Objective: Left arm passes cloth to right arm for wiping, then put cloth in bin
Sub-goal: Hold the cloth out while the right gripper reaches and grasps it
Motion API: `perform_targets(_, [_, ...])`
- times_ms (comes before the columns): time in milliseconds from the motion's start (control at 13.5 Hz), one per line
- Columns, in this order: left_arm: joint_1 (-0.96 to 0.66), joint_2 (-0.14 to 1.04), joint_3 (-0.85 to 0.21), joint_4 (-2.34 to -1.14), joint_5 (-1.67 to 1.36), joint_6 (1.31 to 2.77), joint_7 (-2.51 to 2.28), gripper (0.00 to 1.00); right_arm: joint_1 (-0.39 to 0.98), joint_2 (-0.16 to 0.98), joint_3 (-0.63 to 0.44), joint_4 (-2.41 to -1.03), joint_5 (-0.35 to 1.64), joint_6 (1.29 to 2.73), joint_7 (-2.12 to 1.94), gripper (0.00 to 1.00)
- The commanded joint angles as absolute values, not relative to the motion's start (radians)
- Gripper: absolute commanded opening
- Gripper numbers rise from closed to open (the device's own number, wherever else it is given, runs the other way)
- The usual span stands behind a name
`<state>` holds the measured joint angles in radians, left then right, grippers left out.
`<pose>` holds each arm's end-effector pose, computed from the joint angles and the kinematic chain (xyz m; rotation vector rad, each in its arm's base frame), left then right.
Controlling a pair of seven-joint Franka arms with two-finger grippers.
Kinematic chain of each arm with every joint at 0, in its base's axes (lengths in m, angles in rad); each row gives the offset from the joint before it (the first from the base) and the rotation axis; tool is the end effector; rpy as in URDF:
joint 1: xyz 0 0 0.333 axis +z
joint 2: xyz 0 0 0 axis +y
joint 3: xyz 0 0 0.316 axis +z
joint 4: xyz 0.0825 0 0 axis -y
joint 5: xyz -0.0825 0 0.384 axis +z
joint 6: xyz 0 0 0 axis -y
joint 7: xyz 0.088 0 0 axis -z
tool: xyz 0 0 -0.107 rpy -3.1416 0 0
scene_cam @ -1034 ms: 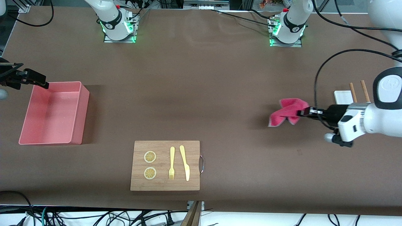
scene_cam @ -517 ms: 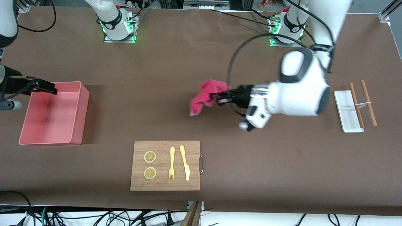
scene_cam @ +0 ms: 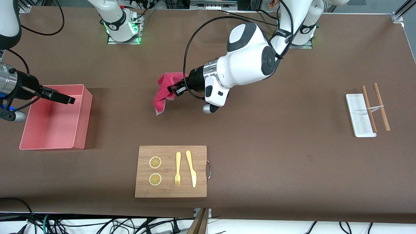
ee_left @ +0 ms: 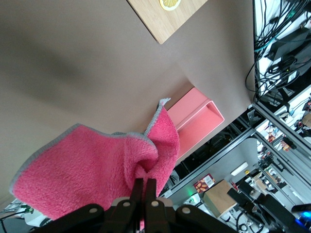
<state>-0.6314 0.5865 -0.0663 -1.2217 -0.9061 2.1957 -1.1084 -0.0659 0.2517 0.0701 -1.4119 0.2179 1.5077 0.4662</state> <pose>0.5747 -0.4996 0.4894 2.0741 0.9269 -0.5523 0.6190 0.0218 0.5491 -2.8539 0.6773 0.3029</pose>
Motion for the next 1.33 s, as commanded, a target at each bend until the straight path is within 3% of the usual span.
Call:
perform_targets(0, [-0.627, 0.6, -0.051, -1.195, -0.931, 2.192, -1.124, 0.0, -0.049, 0.256, 0.075, -1.414, 0.305, 1.552, 0.661, 0.99])
perform_targets(664, [-0.626, 0.597, -0.049, -1.195, -0.927, 2.191, -1.123, 0.0, 0.19, 0.391, 0.074, -1.416, 0.308, 1.791, 0.945, 0.99])
perform_targets(1255, [-0.629, 0.6, -0.046, -1.193, -0.927, 2.192, -1.121, 0.0, 0.29, 0.463, 0.074, -1.411, 0.351, 1.94, 1.15, 0.99])
